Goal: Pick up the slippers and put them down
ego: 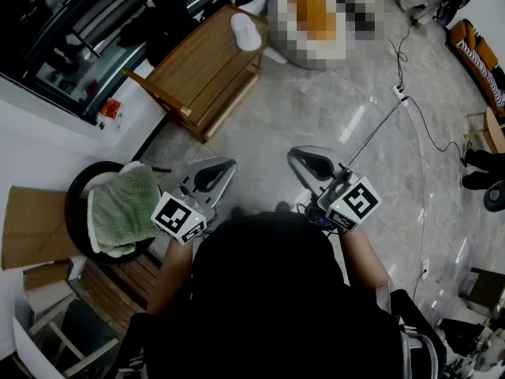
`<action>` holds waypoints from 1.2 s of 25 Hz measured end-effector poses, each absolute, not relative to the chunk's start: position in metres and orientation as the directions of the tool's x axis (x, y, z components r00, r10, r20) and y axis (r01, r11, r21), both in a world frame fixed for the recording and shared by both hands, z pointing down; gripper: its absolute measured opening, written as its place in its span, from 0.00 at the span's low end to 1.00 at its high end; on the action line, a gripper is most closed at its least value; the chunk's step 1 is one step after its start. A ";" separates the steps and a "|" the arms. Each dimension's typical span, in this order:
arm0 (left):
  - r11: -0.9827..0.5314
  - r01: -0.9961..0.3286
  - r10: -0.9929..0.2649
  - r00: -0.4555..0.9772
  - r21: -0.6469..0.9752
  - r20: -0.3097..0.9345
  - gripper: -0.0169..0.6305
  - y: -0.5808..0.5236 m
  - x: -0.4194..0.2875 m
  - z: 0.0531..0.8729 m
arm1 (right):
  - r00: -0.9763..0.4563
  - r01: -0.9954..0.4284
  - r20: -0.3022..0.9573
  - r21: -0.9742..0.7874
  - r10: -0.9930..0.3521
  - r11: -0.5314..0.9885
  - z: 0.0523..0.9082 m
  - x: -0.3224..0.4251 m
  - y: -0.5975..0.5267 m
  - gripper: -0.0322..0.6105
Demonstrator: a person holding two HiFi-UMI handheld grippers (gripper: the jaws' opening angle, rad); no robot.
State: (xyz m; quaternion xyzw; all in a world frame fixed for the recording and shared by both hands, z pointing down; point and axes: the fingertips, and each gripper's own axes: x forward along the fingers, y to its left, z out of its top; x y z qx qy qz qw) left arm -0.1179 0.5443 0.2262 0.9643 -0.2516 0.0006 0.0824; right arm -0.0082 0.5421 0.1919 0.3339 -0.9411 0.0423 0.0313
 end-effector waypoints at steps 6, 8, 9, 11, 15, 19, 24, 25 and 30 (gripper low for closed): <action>-0.867 -0.468 -0.471 0.882 0.170 0.024 0.04 0.546 -0.140 0.231 | -0.755 -0.656 0.075 -0.045 -0.652 0.754 0.195 -0.025 0.544 0.10; -0.876 -0.454 -0.459 0.888 0.163 0.006 0.04 0.544 -0.146 0.225 | -0.744 -0.667 0.080 -0.035 -0.663 0.744 0.194 -0.028 0.541 0.10; -0.881 -0.448 -0.454 0.891 0.153 -0.005 0.04 0.541 -0.150 0.219 | -0.739 -0.671 0.088 -0.022 -0.667 0.741 0.192 -0.029 0.539 0.10; -0.888 -0.438 -0.445 0.895 0.138 -0.023 0.04 0.537 -0.157 0.210 | -0.722 -0.688 0.106 -0.010 -0.684 0.725 0.192 -0.027 0.539 0.10; -0.899 -0.408 -0.415 0.910 0.160 -0.010 0.04 0.533 -0.161 0.216 | -0.676 -0.736 0.085 -0.015 -0.732 0.677 0.187 -0.013 0.544 0.10; -0.921 -0.349 -0.355 0.935 0.171 -0.003 0.04 0.537 -0.156 0.222 | -0.635 -0.771 0.098 -0.017 -0.766 0.637 0.185 -0.011 0.549 0.10; -0.947 -0.270 -0.279 0.960 0.176 -0.032 0.04 0.547 -0.143 0.220 | -0.616 -0.785 0.103 -0.010 -0.781 0.619 0.177 -0.003 0.559 0.10; -0.949 -0.260 -0.270 0.962 0.179 -0.038 0.04 0.547 -0.141 0.219 | -0.616 -0.786 0.105 -0.021 -0.781 0.617 0.177 -0.002 0.559 0.10; -0.945 -0.268 -0.283 0.957 0.187 -0.057 0.04 0.536 -0.141 0.215 | -0.643 -0.766 0.083 -0.064 -0.761 0.640 0.180 -0.003 0.545 0.10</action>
